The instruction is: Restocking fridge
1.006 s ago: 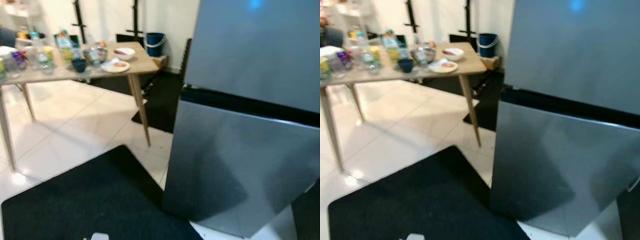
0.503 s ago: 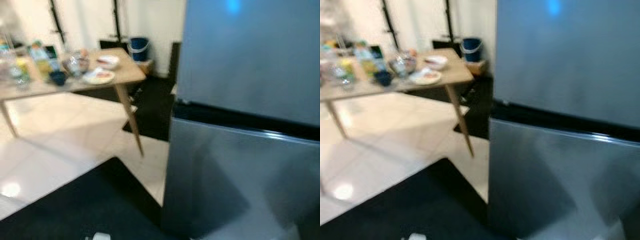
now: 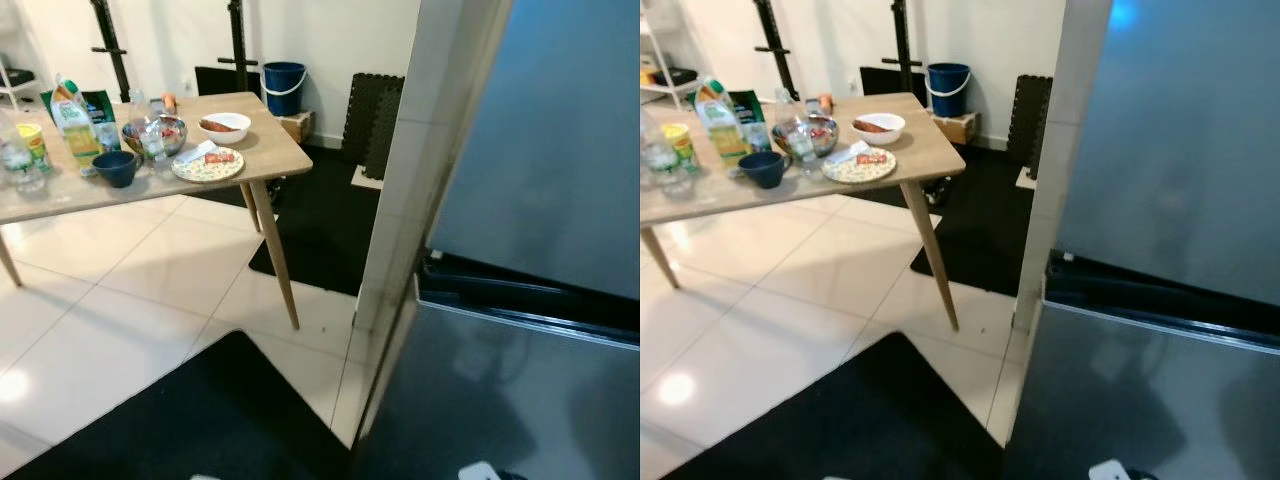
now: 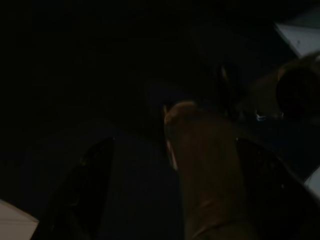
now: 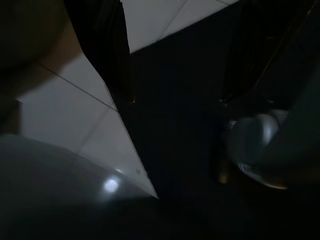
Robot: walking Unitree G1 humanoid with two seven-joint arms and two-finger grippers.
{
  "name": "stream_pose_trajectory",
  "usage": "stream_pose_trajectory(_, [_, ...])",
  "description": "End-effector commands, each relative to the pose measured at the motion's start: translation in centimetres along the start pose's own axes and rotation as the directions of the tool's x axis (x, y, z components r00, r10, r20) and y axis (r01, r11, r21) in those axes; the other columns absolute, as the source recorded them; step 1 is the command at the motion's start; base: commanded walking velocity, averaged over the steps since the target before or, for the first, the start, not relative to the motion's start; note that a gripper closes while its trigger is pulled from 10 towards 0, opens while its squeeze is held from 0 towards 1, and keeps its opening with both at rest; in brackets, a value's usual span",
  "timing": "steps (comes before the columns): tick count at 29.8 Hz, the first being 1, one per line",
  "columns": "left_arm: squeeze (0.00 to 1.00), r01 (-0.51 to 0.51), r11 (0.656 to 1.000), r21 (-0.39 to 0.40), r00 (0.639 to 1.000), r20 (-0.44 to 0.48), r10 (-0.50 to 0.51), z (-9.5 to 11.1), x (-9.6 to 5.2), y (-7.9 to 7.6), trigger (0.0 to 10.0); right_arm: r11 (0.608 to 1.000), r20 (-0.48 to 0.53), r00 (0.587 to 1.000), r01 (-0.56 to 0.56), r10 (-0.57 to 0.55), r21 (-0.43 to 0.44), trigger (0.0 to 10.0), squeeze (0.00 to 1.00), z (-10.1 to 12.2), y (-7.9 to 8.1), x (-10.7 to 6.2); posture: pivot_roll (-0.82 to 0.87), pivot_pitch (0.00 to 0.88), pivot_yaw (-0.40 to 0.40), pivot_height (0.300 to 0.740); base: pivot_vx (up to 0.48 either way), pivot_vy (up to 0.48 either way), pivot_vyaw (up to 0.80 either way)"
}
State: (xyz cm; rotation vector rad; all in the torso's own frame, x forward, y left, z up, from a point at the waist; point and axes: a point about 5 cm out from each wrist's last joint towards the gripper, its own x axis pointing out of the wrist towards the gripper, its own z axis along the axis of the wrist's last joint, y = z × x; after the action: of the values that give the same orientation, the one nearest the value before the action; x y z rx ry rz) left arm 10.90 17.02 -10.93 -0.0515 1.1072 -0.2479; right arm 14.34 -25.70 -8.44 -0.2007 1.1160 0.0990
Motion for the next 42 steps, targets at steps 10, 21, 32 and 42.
stream_pose_trajectory(10, [0.00,0.028,1.000,-0.008,0.998,-0.059,-0.029,-1.5,-0.1,-0.8,10.0,0.970,0.283,0.951,-0.178,0.126,0.166,10.0,0.00,3.5,-0.8,-0.6,-0.05,0.013,-0.037,0.740,0.000,0.000,0.00])
stream_pose_trajectory(21, [0.00,0.026,1.000,0.007,0.998,-0.059,-0.025,-1.3,-0.1,-0.4,10.0,0.933,0.594,0.790,-0.314,0.152,0.179,10.0,0.00,11.1,-2.0,-1.8,-0.05,0.007,-0.030,0.740,0.000,0.000,0.00])
stream_pose_trajectory(32, [0.00,0.022,1.000,0.009,0.998,-0.063,-0.021,-1.4,-0.2,-0.3,10.0,0.944,0.737,0.665,-0.306,0.119,0.124,10.0,0.00,16.5,-2.8,-3.4,-0.05,0.009,-0.030,0.740,0.000,0.000,0.00])
stream_pose_trajectory(42, [0.00,0.024,1.000,0.006,0.998,-0.062,-0.024,-1.4,-0.2,-0.4,10.0,0.949,0.767,0.627,-0.306,0.139,0.078,10.0,0.00,18.3,-2.2,-3.8,-0.04,0.008,-0.033,0.740,0.000,0.000,0.00])
